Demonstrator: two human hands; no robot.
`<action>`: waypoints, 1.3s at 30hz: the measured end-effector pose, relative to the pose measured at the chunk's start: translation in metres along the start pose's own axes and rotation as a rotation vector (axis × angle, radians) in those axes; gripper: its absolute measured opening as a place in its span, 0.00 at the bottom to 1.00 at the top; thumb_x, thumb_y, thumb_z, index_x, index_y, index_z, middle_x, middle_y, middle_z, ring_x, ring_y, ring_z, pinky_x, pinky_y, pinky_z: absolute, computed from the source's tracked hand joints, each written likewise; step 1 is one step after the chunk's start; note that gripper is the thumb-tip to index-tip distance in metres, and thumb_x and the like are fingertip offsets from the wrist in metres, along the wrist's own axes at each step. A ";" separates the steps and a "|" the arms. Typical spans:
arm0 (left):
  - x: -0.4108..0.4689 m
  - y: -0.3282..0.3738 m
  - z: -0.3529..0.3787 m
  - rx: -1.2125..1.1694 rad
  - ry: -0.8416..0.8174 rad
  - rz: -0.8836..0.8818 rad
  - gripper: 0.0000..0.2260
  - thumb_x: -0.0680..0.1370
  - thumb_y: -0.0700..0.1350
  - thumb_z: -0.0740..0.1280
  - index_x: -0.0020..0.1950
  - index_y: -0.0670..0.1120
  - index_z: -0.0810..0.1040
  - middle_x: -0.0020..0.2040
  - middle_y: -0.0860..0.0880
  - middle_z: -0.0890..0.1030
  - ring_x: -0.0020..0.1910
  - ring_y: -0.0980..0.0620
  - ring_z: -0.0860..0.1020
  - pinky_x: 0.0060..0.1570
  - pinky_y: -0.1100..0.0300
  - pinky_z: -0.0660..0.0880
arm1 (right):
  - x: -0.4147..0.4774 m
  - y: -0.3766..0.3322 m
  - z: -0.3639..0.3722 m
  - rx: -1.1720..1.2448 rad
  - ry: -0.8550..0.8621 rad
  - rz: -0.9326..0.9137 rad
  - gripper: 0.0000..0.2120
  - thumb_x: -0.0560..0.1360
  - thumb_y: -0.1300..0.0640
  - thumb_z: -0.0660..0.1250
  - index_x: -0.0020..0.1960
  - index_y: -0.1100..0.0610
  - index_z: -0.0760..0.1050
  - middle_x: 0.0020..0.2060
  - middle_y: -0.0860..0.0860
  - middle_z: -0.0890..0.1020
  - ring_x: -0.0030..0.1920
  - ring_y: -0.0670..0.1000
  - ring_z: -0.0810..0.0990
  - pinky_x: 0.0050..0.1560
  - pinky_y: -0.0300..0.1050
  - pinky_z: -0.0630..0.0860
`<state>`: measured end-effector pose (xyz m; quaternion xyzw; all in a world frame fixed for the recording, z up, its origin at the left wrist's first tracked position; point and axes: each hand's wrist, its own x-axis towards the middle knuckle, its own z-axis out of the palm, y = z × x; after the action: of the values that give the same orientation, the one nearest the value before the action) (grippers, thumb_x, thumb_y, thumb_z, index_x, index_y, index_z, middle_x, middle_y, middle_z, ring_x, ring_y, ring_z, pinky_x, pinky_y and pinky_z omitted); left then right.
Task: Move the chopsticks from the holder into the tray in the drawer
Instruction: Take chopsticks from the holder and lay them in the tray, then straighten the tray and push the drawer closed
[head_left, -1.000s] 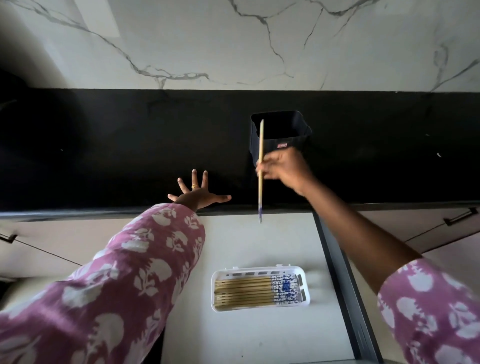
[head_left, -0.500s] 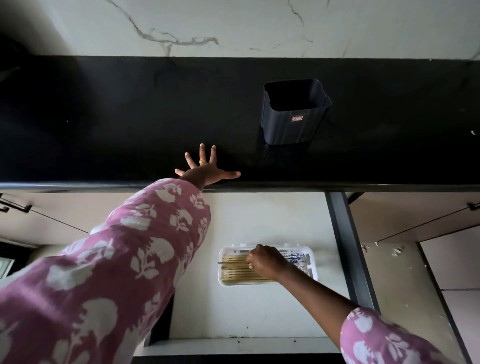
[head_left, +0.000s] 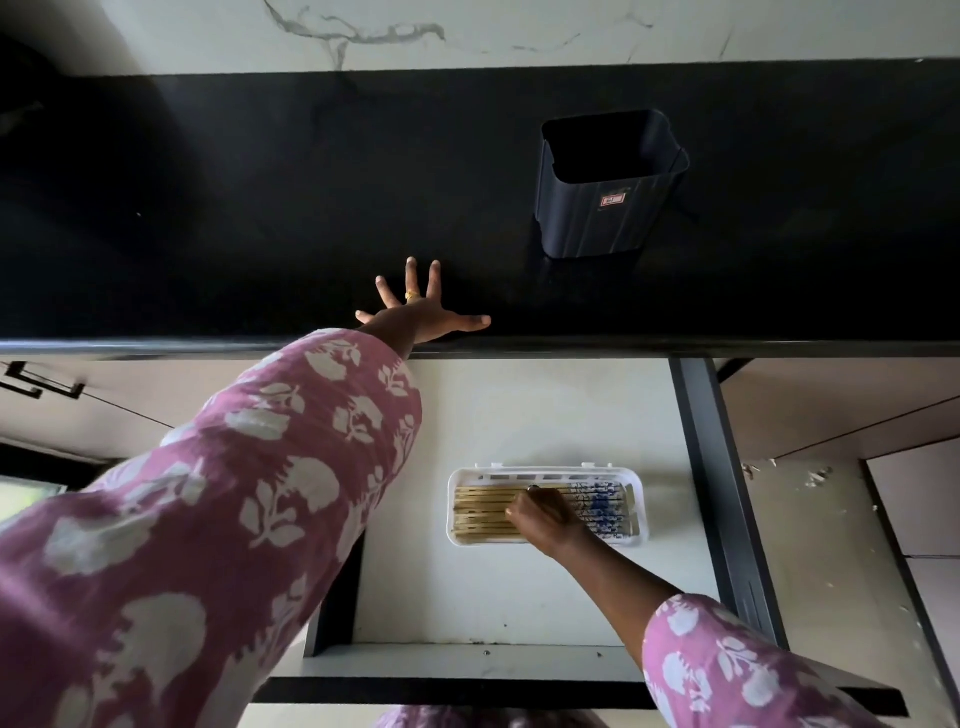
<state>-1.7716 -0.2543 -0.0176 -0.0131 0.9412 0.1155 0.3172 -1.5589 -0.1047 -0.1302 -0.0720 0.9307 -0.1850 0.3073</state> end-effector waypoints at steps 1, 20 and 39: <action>0.000 0.000 0.000 0.001 0.000 0.000 0.51 0.64 0.76 0.61 0.75 0.61 0.33 0.75 0.56 0.28 0.74 0.37 0.31 0.65 0.26 0.43 | -0.003 0.000 0.002 -0.032 -0.027 -0.058 0.21 0.82 0.61 0.49 0.41 0.76 0.69 0.59 0.74 0.71 0.62 0.53 0.73 0.50 0.32 0.70; -0.082 -0.038 0.140 -0.348 0.442 0.298 0.29 0.82 0.39 0.56 0.78 0.44 0.43 0.79 0.45 0.48 0.78 0.44 0.45 0.75 0.49 0.41 | -0.069 0.061 -0.006 0.221 0.693 0.473 0.09 0.75 0.68 0.62 0.52 0.66 0.78 0.46 0.64 0.83 0.48 0.64 0.81 0.44 0.52 0.79; -0.105 -0.065 0.232 -0.765 0.059 -0.173 0.15 0.73 0.32 0.57 0.53 0.39 0.80 0.40 0.40 0.77 0.40 0.44 0.76 0.48 0.49 0.81 | -0.059 0.073 0.014 0.671 0.635 0.862 0.11 0.72 0.68 0.64 0.52 0.68 0.79 0.48 0.67 0.81 0.54 0.65 0.78 0.51 0.53 0.77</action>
<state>-1.5431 -0.2703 -0.1472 -0.2132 0.8342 0.4305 0.2706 -1.5042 -0.0270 -0.1369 0.4683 0.8131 -0.3387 0.0691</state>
